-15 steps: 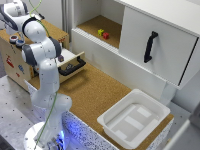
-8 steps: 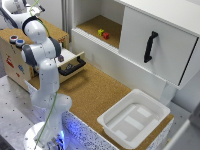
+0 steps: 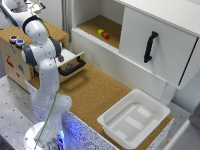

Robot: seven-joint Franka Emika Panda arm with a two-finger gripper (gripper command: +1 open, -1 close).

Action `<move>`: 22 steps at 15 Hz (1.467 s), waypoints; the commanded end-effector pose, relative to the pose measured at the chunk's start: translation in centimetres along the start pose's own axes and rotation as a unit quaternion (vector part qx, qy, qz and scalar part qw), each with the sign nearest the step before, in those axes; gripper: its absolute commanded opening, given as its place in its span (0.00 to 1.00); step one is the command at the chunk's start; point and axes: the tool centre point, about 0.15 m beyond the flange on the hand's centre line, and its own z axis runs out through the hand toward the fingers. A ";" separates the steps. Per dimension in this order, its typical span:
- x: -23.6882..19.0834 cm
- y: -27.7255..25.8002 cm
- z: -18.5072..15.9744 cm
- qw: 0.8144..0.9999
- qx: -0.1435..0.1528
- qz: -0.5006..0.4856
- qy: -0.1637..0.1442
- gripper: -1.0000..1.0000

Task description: Push down the blue button to turn off the blue light

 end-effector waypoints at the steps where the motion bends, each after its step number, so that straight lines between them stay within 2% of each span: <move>1: 1.4 0.7 -1.8 0.998 -0.009 0.009 -0.056 1.00; 2: -0.5 0.3 0.0 1.000 0.001 0.006 0.003 1.00; 5: -4.5 3.0 1.7 0.999 0.009 0.045 -0.004 1.00; 9: -9.1 5.2 4.2 0.995 0.052 0.088 -0.002 1.00; 12: -11.9 6.4 6.0 0.987 0.092 0.127 0.018 1.00; 13: -12.6 6.7 6.4 0.986 0.097 0.136 0.025 1.00; 16: -14.3 7.0 6.9 0.984 0.087 0.146 0.061 1.00; 18: -14.8 6.6 7.2 0.985 0.055 0.135 0.091 1.00; 21: -14.8 6.1 7.5 0.985 0.033 0.096 0.140 1.00; 22: -14.8 5.9 7.4 0.985 0.012 0.093 0.144 1.00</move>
